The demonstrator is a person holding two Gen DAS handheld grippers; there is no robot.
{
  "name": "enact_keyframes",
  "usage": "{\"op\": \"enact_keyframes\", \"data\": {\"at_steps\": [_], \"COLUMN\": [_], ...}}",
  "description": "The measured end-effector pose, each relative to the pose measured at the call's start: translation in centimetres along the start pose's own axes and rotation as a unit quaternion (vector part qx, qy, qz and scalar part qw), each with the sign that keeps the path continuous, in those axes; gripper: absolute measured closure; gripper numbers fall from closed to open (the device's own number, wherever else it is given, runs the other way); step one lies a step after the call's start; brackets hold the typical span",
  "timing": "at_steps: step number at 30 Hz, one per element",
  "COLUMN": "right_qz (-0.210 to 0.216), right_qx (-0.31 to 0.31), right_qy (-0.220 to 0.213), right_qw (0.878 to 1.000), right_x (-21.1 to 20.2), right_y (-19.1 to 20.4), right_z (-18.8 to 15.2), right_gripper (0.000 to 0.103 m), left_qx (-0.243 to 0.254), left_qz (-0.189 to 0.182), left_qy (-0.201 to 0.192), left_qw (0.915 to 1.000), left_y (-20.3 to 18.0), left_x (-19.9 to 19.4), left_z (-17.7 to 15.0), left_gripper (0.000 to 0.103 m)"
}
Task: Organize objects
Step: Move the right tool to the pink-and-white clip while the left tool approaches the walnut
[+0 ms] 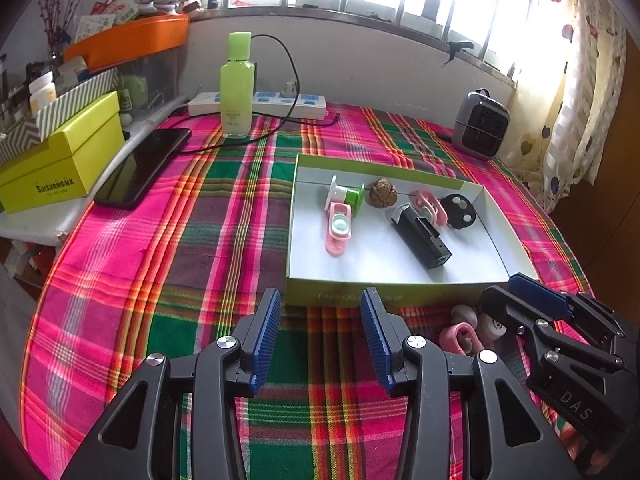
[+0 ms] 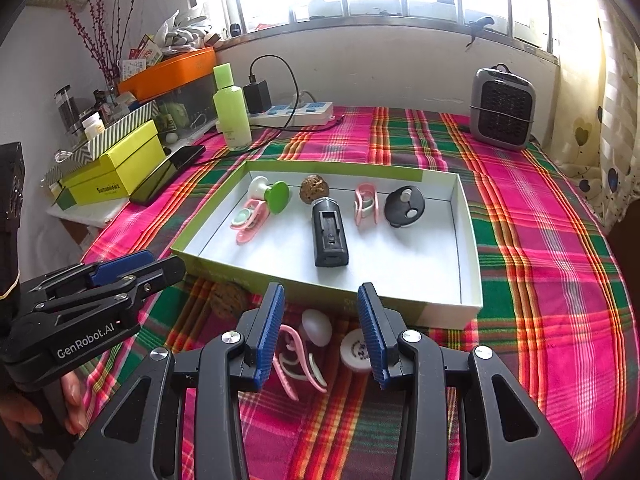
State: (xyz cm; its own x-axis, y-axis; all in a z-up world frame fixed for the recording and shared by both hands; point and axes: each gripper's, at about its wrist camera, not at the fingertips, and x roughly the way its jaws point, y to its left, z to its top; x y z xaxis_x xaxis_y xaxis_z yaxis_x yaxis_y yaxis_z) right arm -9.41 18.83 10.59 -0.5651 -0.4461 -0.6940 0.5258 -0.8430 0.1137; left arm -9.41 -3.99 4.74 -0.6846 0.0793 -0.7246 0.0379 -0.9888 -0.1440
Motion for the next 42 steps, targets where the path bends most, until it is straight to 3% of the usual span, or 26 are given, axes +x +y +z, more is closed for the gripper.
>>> {"op": "enact_keyframes", "data": {"at_steps": [6, 19, 31, 42], "right_qz": [0.005, 0.014, 0.064, 0.070], "right_qx": [0.007, 0.016, 0.009, -0.017], "right_qy": [-0.001, 0.005, 0.023, 0.045], "right_qw": [1.000, 1.000, 0.998, 0.996], "right_x": [-0.7, -1.2, -0.2, 1.4], "right_y": [-0.7, -1.8, -0.7, 0.6], "right_z": [-0.7, -2.1, -2.8, -2.9], "right_gripper": [0.063, 0.063, 0.062, 0.062], "left_qx": [-0.007, -0.018, -0.016, -0.015], "left_qz": [-0.027, -0.047, -0.049, -0.046], "left_qy": [-0.001, 0.021, 0.034, 0.038], "left_qw": [0.9996, 0.9985, 0.9981, 0.9981], "left_y": [0.6, 1.2, 0.8, 0.8], "left_x": [-0.2, 0.9, 1.8, 2.2], "left_z": [-0.7, -2.0, -2.2, -2.2], "left_gripper": [0.060, 0.058, 0.058, 0.058]}}
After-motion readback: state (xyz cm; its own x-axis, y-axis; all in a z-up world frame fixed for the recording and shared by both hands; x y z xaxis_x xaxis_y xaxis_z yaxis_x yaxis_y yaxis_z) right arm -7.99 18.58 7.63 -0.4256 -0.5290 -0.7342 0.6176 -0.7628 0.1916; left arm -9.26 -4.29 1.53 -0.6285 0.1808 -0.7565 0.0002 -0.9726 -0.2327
